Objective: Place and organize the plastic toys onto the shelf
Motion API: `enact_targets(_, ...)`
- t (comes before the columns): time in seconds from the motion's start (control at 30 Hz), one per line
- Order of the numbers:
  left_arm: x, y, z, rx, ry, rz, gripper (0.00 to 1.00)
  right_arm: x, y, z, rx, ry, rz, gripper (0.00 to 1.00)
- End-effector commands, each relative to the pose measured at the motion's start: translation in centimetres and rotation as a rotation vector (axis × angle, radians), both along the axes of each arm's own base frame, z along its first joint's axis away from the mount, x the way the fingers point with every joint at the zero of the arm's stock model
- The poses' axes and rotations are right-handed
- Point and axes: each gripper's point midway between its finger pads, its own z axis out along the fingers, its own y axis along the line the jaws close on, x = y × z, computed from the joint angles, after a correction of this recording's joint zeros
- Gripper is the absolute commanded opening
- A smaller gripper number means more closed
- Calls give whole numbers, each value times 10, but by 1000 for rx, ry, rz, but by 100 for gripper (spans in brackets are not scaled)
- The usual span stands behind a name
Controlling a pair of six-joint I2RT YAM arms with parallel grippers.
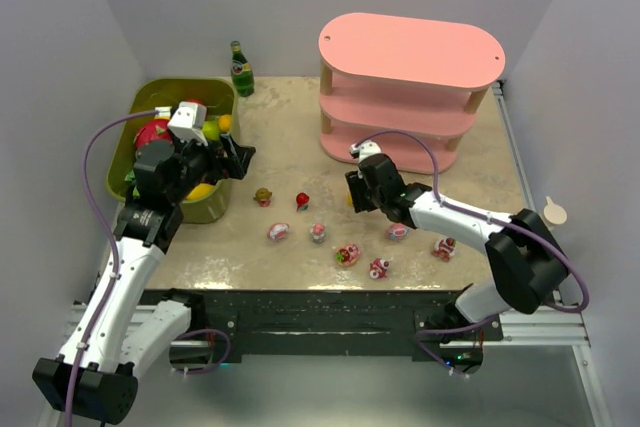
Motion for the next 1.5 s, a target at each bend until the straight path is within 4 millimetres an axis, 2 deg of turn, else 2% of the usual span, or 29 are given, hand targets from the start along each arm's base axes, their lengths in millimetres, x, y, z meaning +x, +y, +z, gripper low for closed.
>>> enact_targets(0.0, 2, 0, 1, 17, -20, -12, 100, 8, -3, 18, 62, -43, -120, 49)
enact_targets(0.27, 3, 1, -1, 21, -13, -8, 100, -4, -18, -8, 82, 12, -253, 32)
enact_targets(0.53, 4, 1, -4, 25, -5, -3, 100, -2, -7, -31, 154, 46, -296, 24)
enact_targets(0.7, 4, 2, -5, 27, 1, 1, 99, 3, -3, -37, 199, 28, -320, 18)
enact_targets(0.97, 5, 2, -5, 28, 1, 4, 100, 0, 3, -59, 249, 63, -342, 3)
enact_targets(1.23, 5, 2, -5, 27, 3, 4, 100, -5, 11, -79, 311, 101, -364, 0)
enact_targets(1.47, 6, 3, -8, 29, 13, 7, 100, -11, 26, -80, 356, 114, -333, 0)
